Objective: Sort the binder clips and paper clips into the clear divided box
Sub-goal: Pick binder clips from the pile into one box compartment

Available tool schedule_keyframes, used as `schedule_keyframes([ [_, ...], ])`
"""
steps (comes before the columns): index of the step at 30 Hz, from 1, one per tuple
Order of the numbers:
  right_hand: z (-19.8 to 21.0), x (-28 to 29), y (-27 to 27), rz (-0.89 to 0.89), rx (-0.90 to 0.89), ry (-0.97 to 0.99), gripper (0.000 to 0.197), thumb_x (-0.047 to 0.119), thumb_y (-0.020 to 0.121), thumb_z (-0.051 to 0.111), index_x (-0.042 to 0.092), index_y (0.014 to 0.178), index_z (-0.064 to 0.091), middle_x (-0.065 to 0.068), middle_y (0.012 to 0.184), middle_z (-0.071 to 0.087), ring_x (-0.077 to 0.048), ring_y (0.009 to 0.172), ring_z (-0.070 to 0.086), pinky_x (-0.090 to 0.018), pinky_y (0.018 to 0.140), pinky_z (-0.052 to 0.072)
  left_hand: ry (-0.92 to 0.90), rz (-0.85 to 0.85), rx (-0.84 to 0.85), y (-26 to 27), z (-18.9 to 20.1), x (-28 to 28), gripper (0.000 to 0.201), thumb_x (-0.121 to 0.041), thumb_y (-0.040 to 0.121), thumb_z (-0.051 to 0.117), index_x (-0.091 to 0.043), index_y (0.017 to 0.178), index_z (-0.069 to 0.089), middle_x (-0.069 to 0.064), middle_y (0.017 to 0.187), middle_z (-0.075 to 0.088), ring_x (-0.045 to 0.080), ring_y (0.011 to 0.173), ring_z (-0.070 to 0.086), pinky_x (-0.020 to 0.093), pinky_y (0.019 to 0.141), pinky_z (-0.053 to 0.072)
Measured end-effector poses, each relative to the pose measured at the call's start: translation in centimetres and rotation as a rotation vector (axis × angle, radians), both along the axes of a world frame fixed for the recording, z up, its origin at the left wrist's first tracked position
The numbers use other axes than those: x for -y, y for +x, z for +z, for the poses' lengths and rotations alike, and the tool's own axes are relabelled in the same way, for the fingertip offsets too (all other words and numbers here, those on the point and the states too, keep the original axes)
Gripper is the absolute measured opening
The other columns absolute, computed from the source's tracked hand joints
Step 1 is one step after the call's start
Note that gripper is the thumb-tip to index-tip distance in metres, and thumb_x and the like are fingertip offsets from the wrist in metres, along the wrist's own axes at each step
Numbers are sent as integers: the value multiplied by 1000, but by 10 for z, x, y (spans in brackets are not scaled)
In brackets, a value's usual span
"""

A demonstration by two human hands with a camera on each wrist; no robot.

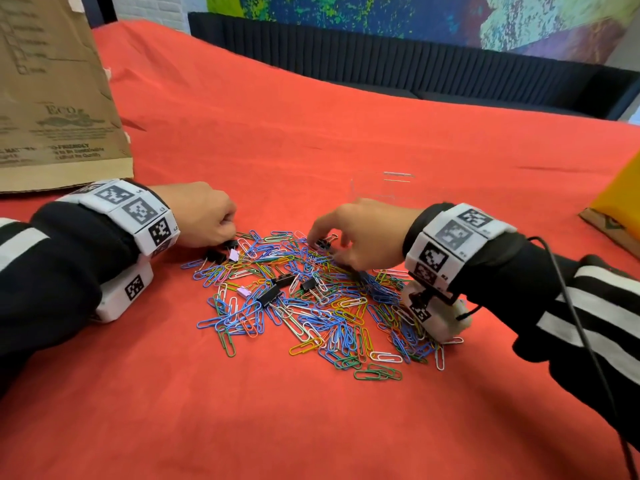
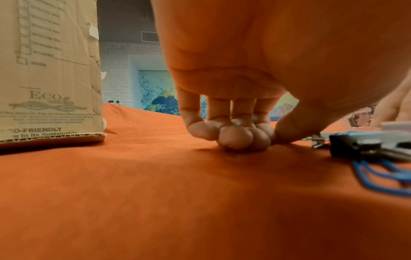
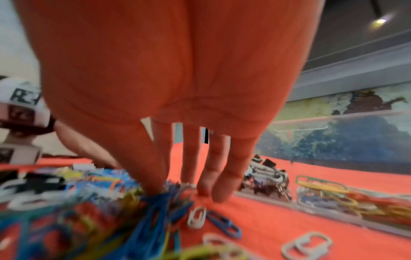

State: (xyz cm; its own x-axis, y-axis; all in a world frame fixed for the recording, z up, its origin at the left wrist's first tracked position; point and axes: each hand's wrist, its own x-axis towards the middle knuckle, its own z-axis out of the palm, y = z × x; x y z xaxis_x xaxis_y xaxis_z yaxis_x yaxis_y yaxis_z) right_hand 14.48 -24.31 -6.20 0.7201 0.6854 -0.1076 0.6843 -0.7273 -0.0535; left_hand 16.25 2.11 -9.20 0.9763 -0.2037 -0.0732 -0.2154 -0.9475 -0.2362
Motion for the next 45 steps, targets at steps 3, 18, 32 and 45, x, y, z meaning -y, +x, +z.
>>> schedule_keyframes([
  [3,-4,-4,4,-21,21,-7,37,15,80,65,31,113,67,9,104,69,-17,88,60,-25,81,48,-5,-4,-1,0,0,0,26,-37,87,46,-21,66,47,-1,67,56,27,72,53,35,74,52],
  [18,23,0,-16,-29,-138,284,15,14,62,79,20,67,66,-2,70,73,-22,66,67,-40,64,56,-27,-1,11,2,0,1,25,-36,83,46,-21,63,45,0,64,50,31,74,56,35,74,53],
  [32,20,-7,-29,-81,-223,181,23,25,60,93,21,71,73,0,67,72,-7,52,57,-26,56,48,-31,-36,11,2,-1,3,26,-34,87,47,-19,66,48,2,70,54,30,76,54,30,71,48],
  [45,7,-27,-39,-48,-46,89,17,40,69,82,26,79,78,12,59,66,2,58,59,-21,65,51,-47,-47,17,2,-2,3,25,-34,85,46,-15,69,53,6,71,59,33,77,58,35,73,53],
])
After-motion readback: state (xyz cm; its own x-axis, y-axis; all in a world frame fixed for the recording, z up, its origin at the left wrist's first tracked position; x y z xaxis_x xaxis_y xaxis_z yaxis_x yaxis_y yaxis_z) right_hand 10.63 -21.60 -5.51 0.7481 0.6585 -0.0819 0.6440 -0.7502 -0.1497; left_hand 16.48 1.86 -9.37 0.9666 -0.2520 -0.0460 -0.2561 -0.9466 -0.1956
